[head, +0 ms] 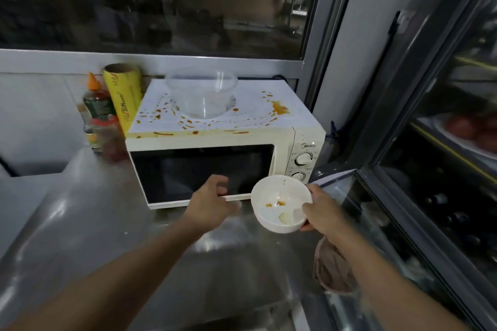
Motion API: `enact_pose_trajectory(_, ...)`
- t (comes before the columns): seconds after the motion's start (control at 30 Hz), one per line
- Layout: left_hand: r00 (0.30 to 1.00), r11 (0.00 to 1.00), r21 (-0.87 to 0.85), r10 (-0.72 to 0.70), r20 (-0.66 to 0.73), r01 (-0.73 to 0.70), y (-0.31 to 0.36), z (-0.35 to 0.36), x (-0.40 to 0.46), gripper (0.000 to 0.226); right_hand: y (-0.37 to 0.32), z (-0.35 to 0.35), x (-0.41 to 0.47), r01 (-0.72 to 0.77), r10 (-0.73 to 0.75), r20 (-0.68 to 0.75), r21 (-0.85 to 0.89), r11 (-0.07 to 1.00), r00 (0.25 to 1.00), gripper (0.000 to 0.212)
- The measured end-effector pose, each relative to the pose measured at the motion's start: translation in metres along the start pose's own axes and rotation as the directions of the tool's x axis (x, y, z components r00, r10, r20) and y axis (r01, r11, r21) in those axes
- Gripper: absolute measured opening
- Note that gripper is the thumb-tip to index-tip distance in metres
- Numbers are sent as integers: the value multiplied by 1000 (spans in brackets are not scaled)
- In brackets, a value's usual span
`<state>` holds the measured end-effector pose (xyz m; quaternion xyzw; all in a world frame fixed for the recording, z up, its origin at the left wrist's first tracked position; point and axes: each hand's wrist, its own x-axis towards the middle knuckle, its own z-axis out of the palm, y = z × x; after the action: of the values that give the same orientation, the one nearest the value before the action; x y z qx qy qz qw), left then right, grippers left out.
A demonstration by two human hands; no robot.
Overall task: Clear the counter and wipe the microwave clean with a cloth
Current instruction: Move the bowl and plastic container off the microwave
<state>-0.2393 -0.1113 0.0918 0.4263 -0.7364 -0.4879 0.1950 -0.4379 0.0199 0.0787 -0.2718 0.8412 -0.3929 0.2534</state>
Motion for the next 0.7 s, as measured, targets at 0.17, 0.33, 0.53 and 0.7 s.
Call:
enact_pose_trajectory(0.17, 998, 997, -59, 55, -33, -57, 21, -47, -2, 64, -61, -9, -23, 61, -59, -32, 65, 996, 998, 44)
enact_pose_trajectory(0.33, 994, 992, -107, 63, -90, -73, 37, -80, 1, 63, -110, -13, -30, 86, -82, -50, 72, 994, 995, 38)
enact_pose_trajectory(0.53, 970, 988, -122, 59, -237, -90, 65, -111, 27, 63, -152, -17, -15, 136, -132, -39, 111, 984, 990, 42)
enact_pose_trajectory(0.7, 921, 985, -169, -28, -389, -42, 89, -119, 70, 70, -172, -19, 7, 167, -165, -31, 128, 978, 986, 48)
